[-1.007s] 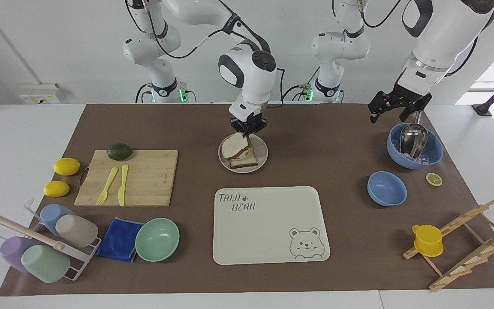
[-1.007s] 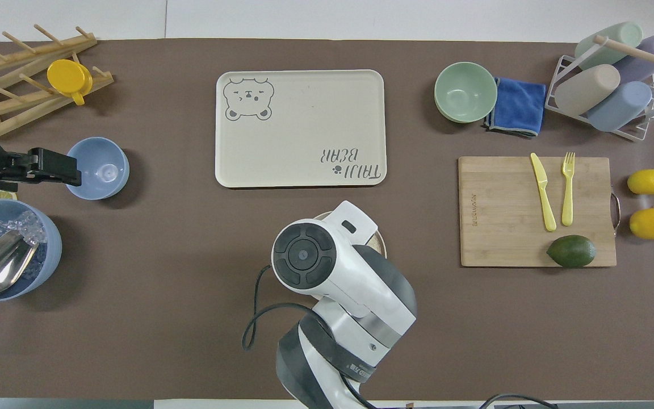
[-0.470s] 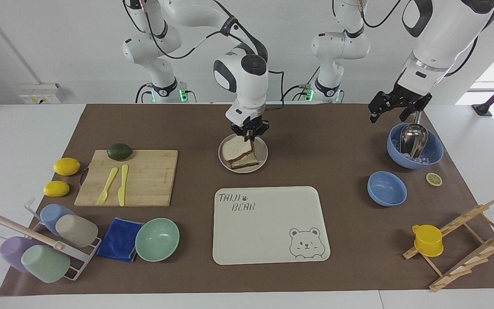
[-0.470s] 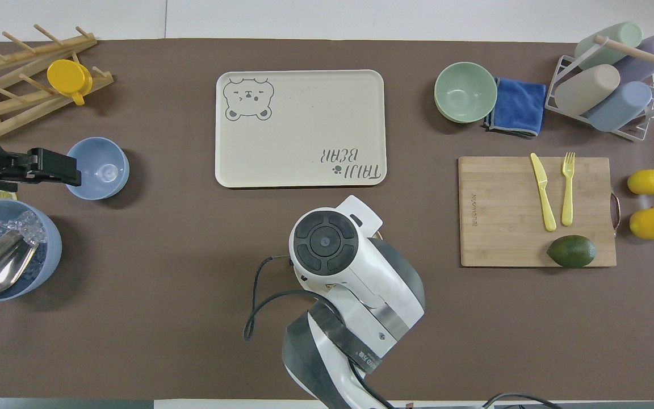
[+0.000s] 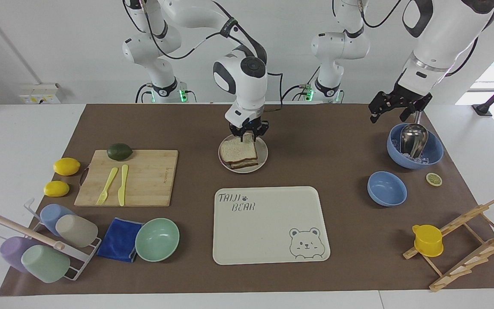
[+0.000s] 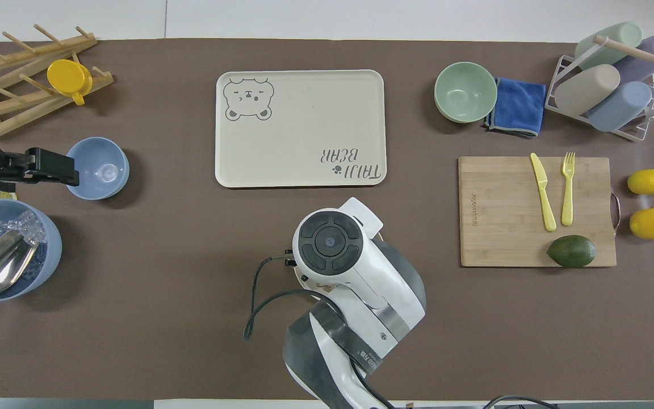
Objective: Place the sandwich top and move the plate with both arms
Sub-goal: 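Lower the bread onto the egg and open the right gripper, then withdraw the right gripper while the left gripper reaches the plate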
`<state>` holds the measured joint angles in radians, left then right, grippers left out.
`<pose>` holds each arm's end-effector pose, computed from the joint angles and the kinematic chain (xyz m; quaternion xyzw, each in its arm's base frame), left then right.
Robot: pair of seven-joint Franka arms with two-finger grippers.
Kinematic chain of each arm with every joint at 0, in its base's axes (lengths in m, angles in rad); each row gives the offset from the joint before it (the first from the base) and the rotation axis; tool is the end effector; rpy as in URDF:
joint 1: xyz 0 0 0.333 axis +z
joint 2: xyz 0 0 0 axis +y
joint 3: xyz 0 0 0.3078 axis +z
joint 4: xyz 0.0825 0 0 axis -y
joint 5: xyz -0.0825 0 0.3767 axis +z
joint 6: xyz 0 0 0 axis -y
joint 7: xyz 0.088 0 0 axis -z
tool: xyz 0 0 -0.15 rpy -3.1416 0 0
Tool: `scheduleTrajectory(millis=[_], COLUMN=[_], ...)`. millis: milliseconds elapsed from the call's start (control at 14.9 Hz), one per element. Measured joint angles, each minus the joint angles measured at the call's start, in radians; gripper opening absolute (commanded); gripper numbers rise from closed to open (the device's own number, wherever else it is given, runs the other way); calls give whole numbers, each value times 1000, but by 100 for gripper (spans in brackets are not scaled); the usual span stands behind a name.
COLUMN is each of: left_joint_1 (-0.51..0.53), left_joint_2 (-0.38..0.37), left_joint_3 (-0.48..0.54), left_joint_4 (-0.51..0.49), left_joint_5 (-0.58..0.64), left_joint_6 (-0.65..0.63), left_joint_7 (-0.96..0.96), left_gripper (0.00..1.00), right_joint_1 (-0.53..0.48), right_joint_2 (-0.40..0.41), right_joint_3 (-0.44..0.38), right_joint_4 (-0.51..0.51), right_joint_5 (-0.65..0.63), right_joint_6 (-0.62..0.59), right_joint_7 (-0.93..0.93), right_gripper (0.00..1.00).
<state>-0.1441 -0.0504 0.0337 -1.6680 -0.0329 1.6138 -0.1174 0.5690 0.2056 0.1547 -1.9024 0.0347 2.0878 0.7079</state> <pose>0.5307 -0.0633 0.5591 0.9998 0.0042 -0.0039 0.0170 0.4450 0.3941 0.3454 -0.9995 0.0023 0.0270 0.0173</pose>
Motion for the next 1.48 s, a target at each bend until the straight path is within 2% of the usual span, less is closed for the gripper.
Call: scheduleTrajectory(millis=[201, 403, 537, 738, 1007, 1208, 1477], left_joint_1=[5, 5, -2, -73, -213, -306, -400], left_joint_2=[-1, -13, -38, -85, -91, -76, 2], left_joint_3=[0, -7, -16, -22, -28, -30, -30], left_joint_4=[-6, -40, -104, -234, -369, -473, -525], left_joint_5=[0, -1, -11, -32, -34, -42, -69], left_joint_6=[-1, 3, 38, 126, 261, 378, 537], left_joint_7=[0, -4, -23, -84, -183, -260, -345], left_gripper=[100, 100, 100, 100, 100, 100, 100], right_joint_1=[-37, -153, -245, -351, -464, -461, -456], right_joint_2=[-18, -44, -71, -126, -199, -230, -244], right_joint_3=[-3, -7, -10, -12, -18, -108, -181], right_joint_4=[33, 79, 104, 118, 120, 120, 143], right_joint_5=[3, 3, 4, 5, 5, -14, -34], right_joint_6=[-13, -100, -152, -228, -364, -422, -473], right_joint_7=[0, -47, -94, -170, -349, -474, -568], right_gripper=[100, 100, 100, 100, 100, 100, 100])
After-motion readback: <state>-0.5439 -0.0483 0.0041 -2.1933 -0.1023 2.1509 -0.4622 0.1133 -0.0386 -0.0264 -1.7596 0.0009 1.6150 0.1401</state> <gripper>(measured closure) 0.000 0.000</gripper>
